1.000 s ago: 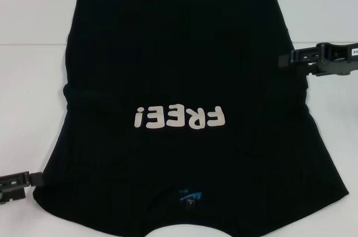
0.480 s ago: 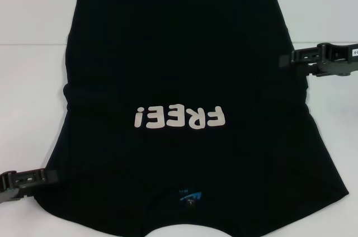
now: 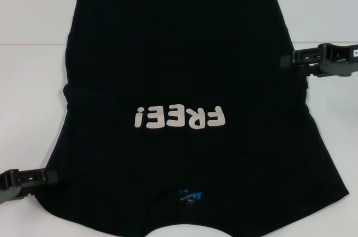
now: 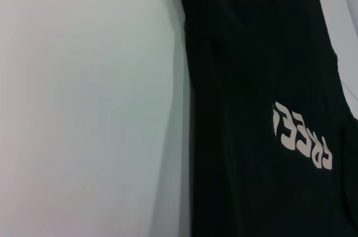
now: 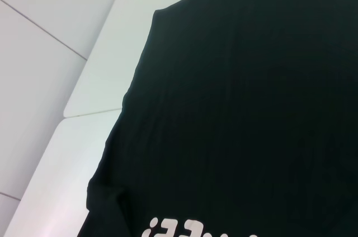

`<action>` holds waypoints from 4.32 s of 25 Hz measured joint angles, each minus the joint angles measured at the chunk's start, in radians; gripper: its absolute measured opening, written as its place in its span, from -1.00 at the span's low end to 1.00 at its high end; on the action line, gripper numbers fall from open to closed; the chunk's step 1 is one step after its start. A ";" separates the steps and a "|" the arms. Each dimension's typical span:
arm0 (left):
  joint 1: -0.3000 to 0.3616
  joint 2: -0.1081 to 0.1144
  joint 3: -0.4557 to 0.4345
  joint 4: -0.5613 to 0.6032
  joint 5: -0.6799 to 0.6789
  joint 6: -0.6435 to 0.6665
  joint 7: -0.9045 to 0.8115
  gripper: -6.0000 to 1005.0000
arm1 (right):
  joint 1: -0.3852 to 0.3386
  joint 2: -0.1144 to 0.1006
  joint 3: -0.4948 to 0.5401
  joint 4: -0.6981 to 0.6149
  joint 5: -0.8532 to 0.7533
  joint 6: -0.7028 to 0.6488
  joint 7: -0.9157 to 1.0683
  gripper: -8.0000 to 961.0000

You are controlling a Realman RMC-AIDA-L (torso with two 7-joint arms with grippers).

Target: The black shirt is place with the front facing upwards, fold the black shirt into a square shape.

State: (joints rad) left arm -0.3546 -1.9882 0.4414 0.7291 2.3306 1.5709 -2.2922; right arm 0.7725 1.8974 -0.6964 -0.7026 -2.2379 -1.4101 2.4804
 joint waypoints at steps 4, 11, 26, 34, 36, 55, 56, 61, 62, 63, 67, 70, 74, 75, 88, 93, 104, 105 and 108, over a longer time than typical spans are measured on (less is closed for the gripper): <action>-0.001 -0.001 0.016 0.000 0.002 -0.007 -0.007 0.51 | -0.006 -0.002 0.000 0.000 0.000 0.000 0.000 0.59; -0.001 -0.002 0.017 0.001 0.003 -0.008 -0.009 -0.04 | -0.009 -0.003 0.002 0.000 0.000 -0.002 0.000 0.59; -0.013 0.007 0.009 0.003 -0.025 0.043 0.024 -0.96 | -0.072 -0.033 -0.009 -0.027 -0.073 -0.136 -0.051 0.59; -0.059 0.013 -0.017 -0.005 -0.036 0.027 0.025 -0.96 | -0.119 -0.044 -0.003 -0.076 -0.257 -0.208 -0.053 0.59; -0.069 0.012 -0.018 -0.006 -0.036 0.021 0.022 -0.95 | -0.123 -0.045 -0.005 -0.076 -0.270 -0.218 -0.054 0.59; -0.104 0.011 -0.015 -0.026 -0.026 -0.033 0.016 -0.95 | -0.129 0.003 -0.012 -0.068 -0.355 -0.233 -0.077 0.59; -0.104 0.011 -0.015 -0.026 -0.026 -0.033 0.016 -0.95 | -0.129 0.007 -0.012 -0.068 -0.362 -0.232 -0.079 0.59; -0.106 0.014 -0.014 -0.031 -0.031 -0.037 0.018 -0.95 | -0.130 0.017 -0.012 -0.073 -0.374 -0.230 -0.073 0.58; -0.106 0.014 -0.014 -0.031 -0.032 -0.037 0.018 -0.95 | -0.130 0.017 -0.012 -0.073 -0.375 -0.230 -0.072 0.58; -0.106 0.014 -0.014 -0.031 -0.033 -0.037 0.019 -0.95 | -0.129 0.017 -0.012 -0.073 -0.375 -0.229 -0.072 0.58; -0.107 0.014 -0.016 -0.031 -0.033 -0.037 0.019 -0.95 | -0.126 0.017 -0.013 -0.074 -0.375 -0.227 -0.074 0.58; -0.107 0.014 -0.017 -0.031 -0.034 -0.037 0.018 -0.95 | -0.129 0.018 -0.020 -0.074 -0.375 -0.217 -0.079 0.58; -0.107 0.014 -0.018 -0.031 -0.034 -0.037 0.017 -0.95 | -0.132 0.022 -0.034 -0.074 -0.375 -0.203 -0.085 0.54; -0.107 0.014 -0.018 -0.031 -0.034 -0.037 0.017 -0.95 | -0.132 0.024 -0.035 -0.074 -0.375 -0.200 -0.088 0.53; -0.109 0.014 -0.018 -0.031 -0.034 -0.038 0.017 -0.95 | -0.132 0.031 -0.038 -0.067 -0.392 -0.183 -0.081 0.44; -0.109 0.014 -0.018 -0.031 -0.034 -0.039 0.017 -0.95 | -0.131 0.042 -0.039 -0.066 -0.399 -0.170 -0.080 0.44; -0.105 0.011 -0.018 -0.031 -0.034 -0.039 0.016 -0.95 | -0.131 0.050 -0.038 -0.064 -0.402 -0.166 -0.083 0.43; -0.105 0.011 -0.018 -0.031 -0.035 -0.039 0.016 -0.95 | -0.131 0.052 -0.038 -0.064 -0.402 -0.166 -0.085 0.42; -0.107 0.010 -0.018 -0.031 -0.035 -0.039 0.016 -0.95 | -0.128 0.054 -0.040 -0.063 -0.402 -0.166 -0.088 0.41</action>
State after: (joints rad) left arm -0.4619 -1.9783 0.4233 0.6980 2.2958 1.5323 -2.2765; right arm 0.6440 1.9516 -0.7359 -0.7659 -2.6400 -1.5762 2.3924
